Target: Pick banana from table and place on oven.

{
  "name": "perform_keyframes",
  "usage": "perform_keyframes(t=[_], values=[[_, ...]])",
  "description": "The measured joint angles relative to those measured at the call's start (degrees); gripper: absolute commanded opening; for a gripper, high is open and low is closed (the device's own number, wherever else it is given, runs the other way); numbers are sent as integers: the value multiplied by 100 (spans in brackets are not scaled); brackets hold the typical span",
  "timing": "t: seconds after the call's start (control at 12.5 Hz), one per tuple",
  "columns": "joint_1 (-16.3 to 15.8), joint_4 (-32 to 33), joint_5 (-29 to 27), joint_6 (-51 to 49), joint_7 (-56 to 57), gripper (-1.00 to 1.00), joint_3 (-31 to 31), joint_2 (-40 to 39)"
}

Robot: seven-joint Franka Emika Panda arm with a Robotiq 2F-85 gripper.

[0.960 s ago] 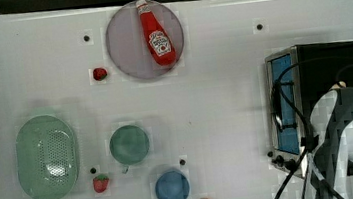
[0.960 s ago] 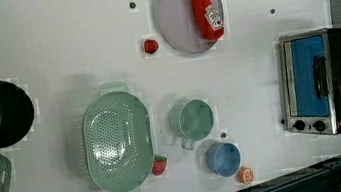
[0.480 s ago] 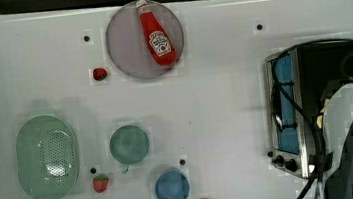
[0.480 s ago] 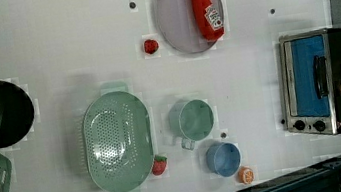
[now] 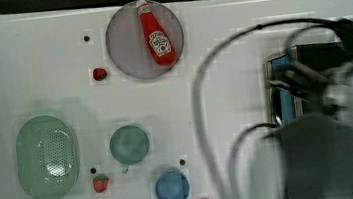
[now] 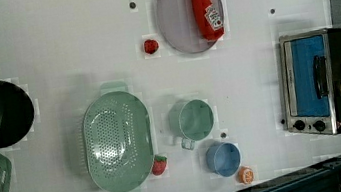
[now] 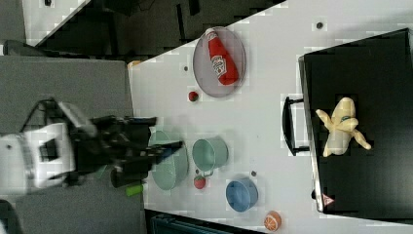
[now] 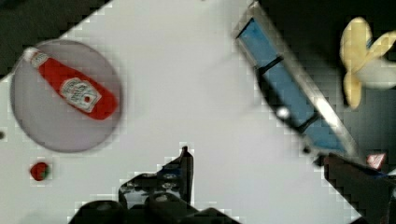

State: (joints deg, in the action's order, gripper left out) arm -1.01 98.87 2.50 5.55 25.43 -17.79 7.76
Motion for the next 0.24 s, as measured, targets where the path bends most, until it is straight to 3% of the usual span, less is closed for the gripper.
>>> perform_keyframes(t=[0.24], values=[[-276, 56, 136, -170, -1451, 100, 660, -15]])
